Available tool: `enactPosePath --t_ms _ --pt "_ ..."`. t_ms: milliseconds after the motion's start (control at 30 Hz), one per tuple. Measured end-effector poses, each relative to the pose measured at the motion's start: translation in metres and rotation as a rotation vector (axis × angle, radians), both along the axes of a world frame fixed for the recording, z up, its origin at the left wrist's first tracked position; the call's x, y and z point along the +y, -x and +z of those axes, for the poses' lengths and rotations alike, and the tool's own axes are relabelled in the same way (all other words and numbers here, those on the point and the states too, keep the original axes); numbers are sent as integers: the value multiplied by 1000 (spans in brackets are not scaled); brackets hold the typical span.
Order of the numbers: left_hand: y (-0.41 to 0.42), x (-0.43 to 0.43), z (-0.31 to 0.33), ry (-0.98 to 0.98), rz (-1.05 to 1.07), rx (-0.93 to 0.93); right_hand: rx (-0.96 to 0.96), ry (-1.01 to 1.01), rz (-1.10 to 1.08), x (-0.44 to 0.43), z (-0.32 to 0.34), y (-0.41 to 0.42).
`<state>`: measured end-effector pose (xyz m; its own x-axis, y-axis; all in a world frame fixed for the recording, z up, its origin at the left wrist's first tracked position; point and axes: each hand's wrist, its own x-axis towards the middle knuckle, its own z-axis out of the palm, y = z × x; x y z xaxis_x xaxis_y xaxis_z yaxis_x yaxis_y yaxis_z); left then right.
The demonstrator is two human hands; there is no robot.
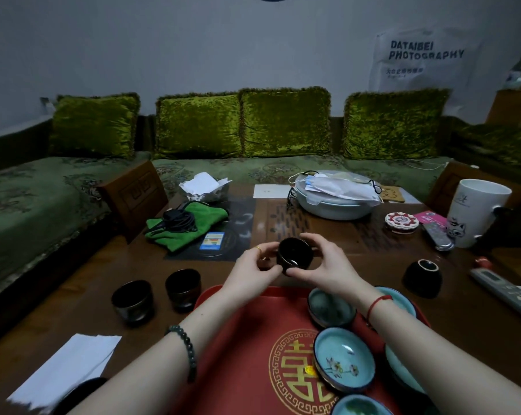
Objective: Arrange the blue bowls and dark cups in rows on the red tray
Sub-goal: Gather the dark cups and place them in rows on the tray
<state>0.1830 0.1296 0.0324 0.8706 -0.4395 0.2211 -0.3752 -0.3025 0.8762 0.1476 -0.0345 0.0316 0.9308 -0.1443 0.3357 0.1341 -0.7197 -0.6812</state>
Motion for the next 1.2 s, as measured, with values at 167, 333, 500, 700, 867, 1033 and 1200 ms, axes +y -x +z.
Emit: enactPosePath --t_ms 167,333,500,700,867,1033,1200 --pt "17 22 -1 -1 -15 14 21 -9 36 18 -2 19" --pt "31 35 -15 -44 21 61 87 31 28 30 -14 29" --pt "36 39 -29 -89 29 89 166 88 6 34 -26 30" --pt "35 40 -41 -126 32 114 198 124 12 34 -37 29" --pt "32 39 -46 -114 22 146 212 136 13 32 -38 28" --pt "32 40 -46 -133 -2 144 235 150 58 31 -32 29" --pt "28 53 -37 -184 39 53 184 142 107 36 -18 30"
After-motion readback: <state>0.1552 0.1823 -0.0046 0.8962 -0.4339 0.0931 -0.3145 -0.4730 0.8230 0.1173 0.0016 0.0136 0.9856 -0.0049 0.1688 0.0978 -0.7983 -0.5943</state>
